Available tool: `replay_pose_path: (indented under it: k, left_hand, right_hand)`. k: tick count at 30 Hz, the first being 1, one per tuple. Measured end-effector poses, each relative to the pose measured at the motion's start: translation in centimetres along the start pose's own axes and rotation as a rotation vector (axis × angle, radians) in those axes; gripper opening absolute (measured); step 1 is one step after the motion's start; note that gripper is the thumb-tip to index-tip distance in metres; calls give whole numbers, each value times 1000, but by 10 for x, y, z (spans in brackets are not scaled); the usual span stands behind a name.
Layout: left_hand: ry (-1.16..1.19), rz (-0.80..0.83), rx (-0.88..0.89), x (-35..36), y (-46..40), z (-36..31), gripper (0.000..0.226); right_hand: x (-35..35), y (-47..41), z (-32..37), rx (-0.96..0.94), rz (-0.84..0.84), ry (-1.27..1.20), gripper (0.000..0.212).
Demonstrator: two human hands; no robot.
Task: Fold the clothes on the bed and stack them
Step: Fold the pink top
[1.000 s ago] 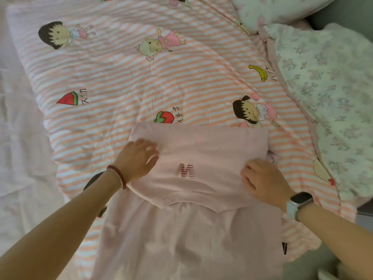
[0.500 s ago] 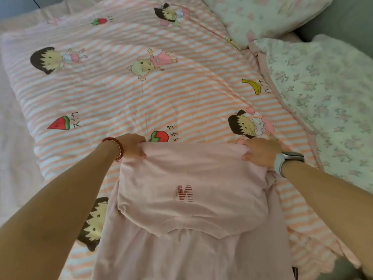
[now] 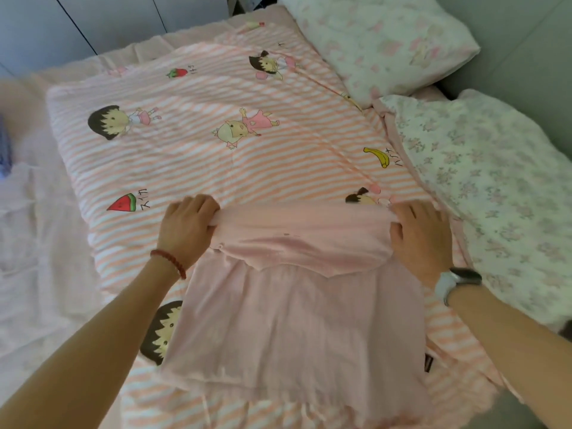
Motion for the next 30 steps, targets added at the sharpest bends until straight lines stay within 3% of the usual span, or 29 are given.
replay_pose_path:
  k: [2, 8, 13, 19, 22, 24, 26, 30]
  left_hand:
    - [2, 85, 99, 6, 46, -3, 22]
    - [19, 185, 250, 19, 161, -16, 23]
    - [33, 408, 160, 20, 211, -29, 55]
    - [42, 514, 150, 17, 229, -30, 64]
    - [0, 687, 116, 17, 233, -38, 51]
    - [-47, 828, 11, 16, 224, -46, 26]
    - [-100, 754, -27, 19, 209, -55, 20]
    - [-35, 444, -30, 40, 179, -93, 41]
  right_hand:
    - [-7, 52, 3, -79, 18, -58, 21]
    - [-15, 193, 18, -232, 126, -182, 38]
    - [-6, 242, 27, -220, 235, -192, 47]
    - [-2, 275, 32, -253, 317, -166, 44]
    - [9, 294, 30, -139, 529, -107, 73]
    - [12, 295, 32, -92, 644, -76, 70]
    - [9, 281, 39, -40, 557, -67, 38]
    - [15, 233, 66, 24, 365, -170, 40]
Point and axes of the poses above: each hand's wrist, its own y-axis away from the middle knuckle, its own x-axis out of the palm, z = x × y, the point moved 2 cm from there along -y, towards the middle knuckle, and after that the axes turned 7 degrees about -z, right-handed, at the moved point
